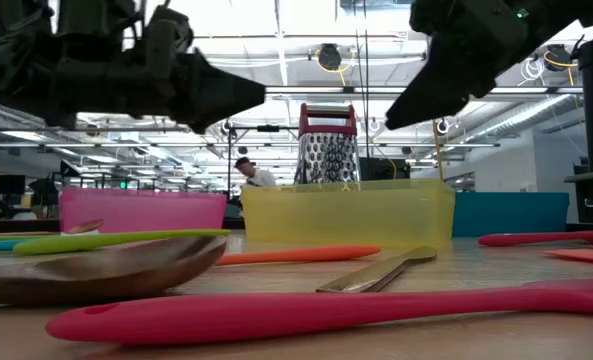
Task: Pick & Place Kitchen Items
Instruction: Put the brown table knife into the yellow bin
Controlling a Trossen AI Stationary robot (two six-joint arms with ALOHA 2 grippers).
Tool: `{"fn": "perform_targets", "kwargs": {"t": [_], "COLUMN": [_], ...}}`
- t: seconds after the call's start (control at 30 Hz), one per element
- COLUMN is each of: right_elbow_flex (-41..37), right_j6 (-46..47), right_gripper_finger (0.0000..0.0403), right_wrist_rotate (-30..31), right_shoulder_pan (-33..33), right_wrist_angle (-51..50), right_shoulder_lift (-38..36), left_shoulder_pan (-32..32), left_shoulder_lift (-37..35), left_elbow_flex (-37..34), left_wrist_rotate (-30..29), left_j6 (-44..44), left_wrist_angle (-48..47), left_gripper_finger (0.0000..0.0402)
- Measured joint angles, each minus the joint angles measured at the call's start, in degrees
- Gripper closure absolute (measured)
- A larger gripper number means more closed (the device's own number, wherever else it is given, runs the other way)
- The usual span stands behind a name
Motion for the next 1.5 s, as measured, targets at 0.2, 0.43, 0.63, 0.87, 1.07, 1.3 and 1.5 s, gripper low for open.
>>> {"fn": "perform_targets", "kwargs": {"t": [0.2,0.43,0.63,0.87,1.07,1.3,1.5], "right_elbow_flex": [-0.04,-0.04,-0.04,-0.04,-0.04,-0.04,0.0], "right_j6": [8.79,19.87,30.1,48.04,64.07,74.52,85.83], "right_gripper_finger": [0.0232,0.0232,0.0232,0.0232,0.0239,0.0258,0.0253], "right_wrist_rotate": [-0.01,0.2,-0.28,-3.43,-15.32,-27.59,-33.78], "right_shoulder_pan": [3.46,7.52,11.31,16.35,19.3,20.2,20.49], "right_wrist_angle": [-6.14,-12.04,-15.63,-20.29,-21.39,-21.7,-24.65], "right_shoulder_lift": [-2.59,-3.29,-3.29,-1.83,2.36,1.93,2.83], "left_shoulder_pan": [3.0,5.97,7.59,9.54,11.09,12.2,12.41], "left_shoulder_lift": [0.0,0.0,0.0,0.0,0.0,0.0,0.0], "left_elbow_flex": [5.46,9.02,10.22,10.22,10.22,10.22,10.22], "left_wrist_rotate": [0.01,-0.02,-0.03,-0.12,-0.12,-0.12,-0.1], "left_j6": [3.11,3.2,3.42,5.55,5.5,5.33,5.03], "left_wrist_angle": [-6.6,-8.28,-9.88,-9.89,-9.9,-9.88,-9.93], "left_gripper_finger": [0.0238,0.0229,0.0229,0.0229,0.0229,0.0229,0.0229]}}
